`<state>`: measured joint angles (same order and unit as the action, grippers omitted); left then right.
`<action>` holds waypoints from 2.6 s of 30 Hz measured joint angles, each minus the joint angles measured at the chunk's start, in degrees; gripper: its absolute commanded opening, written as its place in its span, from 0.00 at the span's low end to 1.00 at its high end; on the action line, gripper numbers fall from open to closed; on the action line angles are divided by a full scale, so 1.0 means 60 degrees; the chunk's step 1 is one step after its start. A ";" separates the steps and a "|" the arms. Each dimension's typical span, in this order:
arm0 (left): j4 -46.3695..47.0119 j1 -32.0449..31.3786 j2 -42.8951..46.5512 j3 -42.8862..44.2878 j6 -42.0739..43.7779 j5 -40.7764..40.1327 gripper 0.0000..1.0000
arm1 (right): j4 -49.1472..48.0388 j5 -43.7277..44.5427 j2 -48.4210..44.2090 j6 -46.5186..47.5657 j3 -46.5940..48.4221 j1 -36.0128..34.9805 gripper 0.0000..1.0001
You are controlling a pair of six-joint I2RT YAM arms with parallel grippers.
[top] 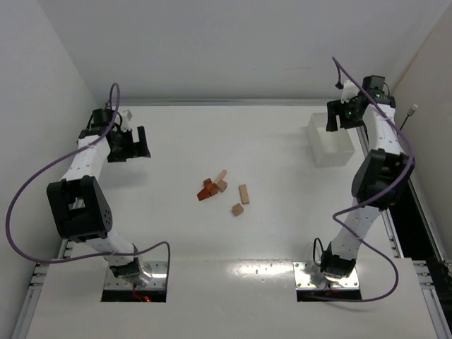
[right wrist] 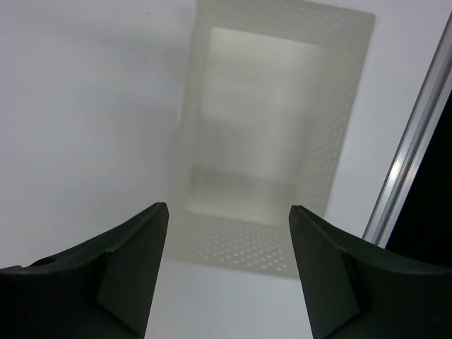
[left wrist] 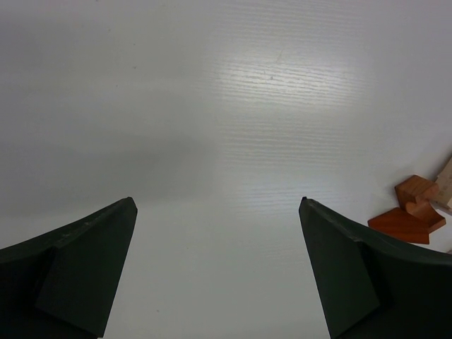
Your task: Build the wood block tower
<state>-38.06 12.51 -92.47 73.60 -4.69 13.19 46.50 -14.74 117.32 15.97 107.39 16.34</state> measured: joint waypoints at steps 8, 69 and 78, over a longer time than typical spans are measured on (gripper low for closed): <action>0.0007 0.0000 0.0000 -0.0029 -0.0004 0.0193 1.00 | -0.0233 -0.0481 -0.2171 0.0616 -0.2317 -0.0812 0.65; 0.0648 -0.0718 0.1869 -0.1643 -0.0044 -0.1716 1.00 | -0.0510 0.1880 -0.1177 -0.3330 -0.5151 -0.8593 0.58; 0.0557 -0.0718 0.1869 -0.1643 -0.0036 -0.1938 1.00 | -0.0492 0.1705 -0.1060 -0.4619 -0.4677 -0.8688 0.58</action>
<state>-34.72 8.21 -81.25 63.75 -4.91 1.56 43.55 -4.51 110.96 -11.75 79.33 -35.79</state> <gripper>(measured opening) 0.996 0.589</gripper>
